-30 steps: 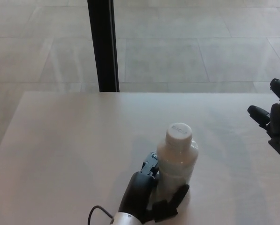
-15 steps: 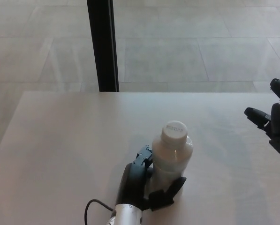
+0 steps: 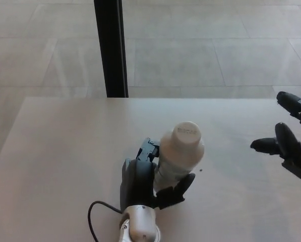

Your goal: The robot uses its left hand to to lift the bottle kept on the middle of the desk and tilts it towards its right hand. It then uses its right hand to rotate its cap to open it and places the bottle and cap back on the desk

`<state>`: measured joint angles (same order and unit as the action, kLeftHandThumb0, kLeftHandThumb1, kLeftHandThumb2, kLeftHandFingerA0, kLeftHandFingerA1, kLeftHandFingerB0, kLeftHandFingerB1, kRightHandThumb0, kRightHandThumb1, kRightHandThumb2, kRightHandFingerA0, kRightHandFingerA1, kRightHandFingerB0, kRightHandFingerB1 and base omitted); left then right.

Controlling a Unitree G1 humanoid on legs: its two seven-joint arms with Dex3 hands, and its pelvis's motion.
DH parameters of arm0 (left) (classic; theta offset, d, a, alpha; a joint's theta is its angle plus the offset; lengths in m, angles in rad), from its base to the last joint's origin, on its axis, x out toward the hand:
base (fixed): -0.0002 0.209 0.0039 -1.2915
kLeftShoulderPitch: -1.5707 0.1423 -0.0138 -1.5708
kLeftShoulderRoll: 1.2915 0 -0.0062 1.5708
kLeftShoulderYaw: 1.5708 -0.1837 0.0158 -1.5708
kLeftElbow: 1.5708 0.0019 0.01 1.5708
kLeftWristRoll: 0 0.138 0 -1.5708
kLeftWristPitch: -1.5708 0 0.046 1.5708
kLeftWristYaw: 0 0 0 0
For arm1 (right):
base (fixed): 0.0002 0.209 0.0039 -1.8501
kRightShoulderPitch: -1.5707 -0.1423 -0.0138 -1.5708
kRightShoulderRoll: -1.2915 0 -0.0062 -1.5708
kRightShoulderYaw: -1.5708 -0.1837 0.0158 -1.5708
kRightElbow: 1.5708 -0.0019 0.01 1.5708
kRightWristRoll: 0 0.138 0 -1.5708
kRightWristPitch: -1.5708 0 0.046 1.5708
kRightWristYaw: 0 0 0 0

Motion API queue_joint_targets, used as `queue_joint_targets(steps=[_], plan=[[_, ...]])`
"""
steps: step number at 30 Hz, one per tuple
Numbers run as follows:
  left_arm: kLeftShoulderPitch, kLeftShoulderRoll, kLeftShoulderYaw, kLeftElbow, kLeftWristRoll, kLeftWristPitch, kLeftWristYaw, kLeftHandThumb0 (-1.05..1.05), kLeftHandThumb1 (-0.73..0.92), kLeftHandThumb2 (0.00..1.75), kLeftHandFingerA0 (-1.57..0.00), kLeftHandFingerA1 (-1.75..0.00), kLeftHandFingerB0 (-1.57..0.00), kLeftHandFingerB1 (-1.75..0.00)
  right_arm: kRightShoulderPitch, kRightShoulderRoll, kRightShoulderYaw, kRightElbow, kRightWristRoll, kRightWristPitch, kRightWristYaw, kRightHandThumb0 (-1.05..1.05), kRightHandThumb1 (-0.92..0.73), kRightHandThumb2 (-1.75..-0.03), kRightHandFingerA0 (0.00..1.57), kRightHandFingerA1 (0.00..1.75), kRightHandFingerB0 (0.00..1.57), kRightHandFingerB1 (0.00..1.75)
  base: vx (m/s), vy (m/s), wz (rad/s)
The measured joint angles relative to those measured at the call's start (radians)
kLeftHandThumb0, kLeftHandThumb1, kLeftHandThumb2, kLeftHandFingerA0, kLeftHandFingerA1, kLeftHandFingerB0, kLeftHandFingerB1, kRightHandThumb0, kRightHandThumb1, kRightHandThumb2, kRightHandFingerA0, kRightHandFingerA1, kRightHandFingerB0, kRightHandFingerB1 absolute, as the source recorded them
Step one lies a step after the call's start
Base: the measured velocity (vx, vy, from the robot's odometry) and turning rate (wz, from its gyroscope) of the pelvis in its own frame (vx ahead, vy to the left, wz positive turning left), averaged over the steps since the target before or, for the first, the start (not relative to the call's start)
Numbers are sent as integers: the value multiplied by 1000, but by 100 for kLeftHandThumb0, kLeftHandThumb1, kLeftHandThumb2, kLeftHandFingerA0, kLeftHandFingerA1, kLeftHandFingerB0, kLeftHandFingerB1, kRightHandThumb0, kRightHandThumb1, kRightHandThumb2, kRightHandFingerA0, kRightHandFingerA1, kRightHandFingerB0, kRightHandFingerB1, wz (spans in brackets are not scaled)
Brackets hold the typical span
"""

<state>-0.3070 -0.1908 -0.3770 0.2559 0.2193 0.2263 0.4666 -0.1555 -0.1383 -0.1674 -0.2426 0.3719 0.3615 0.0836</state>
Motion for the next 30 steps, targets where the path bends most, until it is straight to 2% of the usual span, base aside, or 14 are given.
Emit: queue_joint_targets(steps=[1, 2, 4, 5, 6, 7, 9, 10, 13, 19, 23, 26, 27, 30], plan=[[-3, 20, -3, -17, 11, 13, -6, 3, 74, 77, -70, -158, -62, -92, 6, -4, 13, -6, -8, -2, 3, -47, -60, -59, 85, 86, 48, 37, 0, 0, 0], [-6, 41, -7, -32, 21, 25, -13, 4, 74, 73, -73, -153, -70, -90, 11, -8, 26, -8, -15, -5, 6, -47, -61, -58, 84, 86, 50, 37, 0, 0, 0], [-13, 96, -14, -62, 44, 54, -31, 3, 75, 71, -72, -152, -72, -91, 24, -17, 51, -12, -31, -11, 11, -48, -59, -58, 81, 85, 52, 37, 0, 0, 0], [-14, 103, -15, -66, 46, 57, -34, 6, 68, 85, -71, -170, -71, -131, 26, -18, 54, -13, -33, -12, 12, -49, -59, -58, 79, 85, 51, 36, 0, 0, 0], [-17, 151, -17, -92, 57, 77, -55, 6, 68, 85, -71, -170, -71, -131, 36, -22, 78, -18, -48, -16, 14, -49, -59, -58, 79, 85, 51, 36, 0, 0, 0], [-18, 187, -18, -109, 64, 88, -70, 3, 68, 85, -72, -145, -72, -105, 43, -25, 95, -23, -58, -19, 16, -53, -60, -59, 77, 82, 51, 36, 0, 0, 0], [-20, 251, -19, -141, 78, 111, -98, 3, 68, 85, -72, -145, -72, -105, 57, -31, 126, -31, -80, -28, 17, -53, -60, -59, 77, 82, 51, 36, 0, 0, 0], [-21, 275, -20, -151, 83, 121, -110, -2, 67, 91, -73, -173, -67, -140, 64, -33, 139, -33, -90, -33, 18, -52, -61, -59, 77, 81, 50, 36, 0, 0, 0], [-21, 350, -25, -186, 96, 150, -150, 0, 59, 102, -78, -175, -72, -151, 81, -44, 184, -40, -124, -52, 19, -54, -59, -58, 77, 90, 51, 36, 0, 0, 0], [-21, 449, -63, -249, 124, 212, -232, 0, 59, 111, -82, -175, -74, -143, 91, -63, 263, -48, -198, -86, 14, -58, -60, -59, 77, 91, 54, 37, 0, 0, 0], [-21, 472, -88, -263, 136, 238, -270, 0, 57, 109, -81, -175, -72, -154, 90, -67, 309, -50, -258, -101, 0, -56, -59, -59, 77, 91, 53, 37, 0, 0, 0], [-21, 472, -100, -276, 146, 261, -293, -1, 63, 104, -79, -175, -71, -136, 84, -66, 340, -50, -302, -109, -13, -56, -60, -59, 83, 101, 53, 37, 0, 0, 0], [-21, 470, -104, -280, 150, 268, -298, 1, 66, 94, -77, -160, -71, -98, 82, -66, 350, -50, -314, -111, -18, -55, -60, -59, 84, 102, 52, 37, 0, 0, 0], [-21, 460, -117, -289, 159, 288, -314, 2, 66, 95, -77, -160, -74, -108, 73, -62, 380, -45, -355, -117, -33, -55, -59, -59, 85, 100, 51, 37, 0, 0, 0]])
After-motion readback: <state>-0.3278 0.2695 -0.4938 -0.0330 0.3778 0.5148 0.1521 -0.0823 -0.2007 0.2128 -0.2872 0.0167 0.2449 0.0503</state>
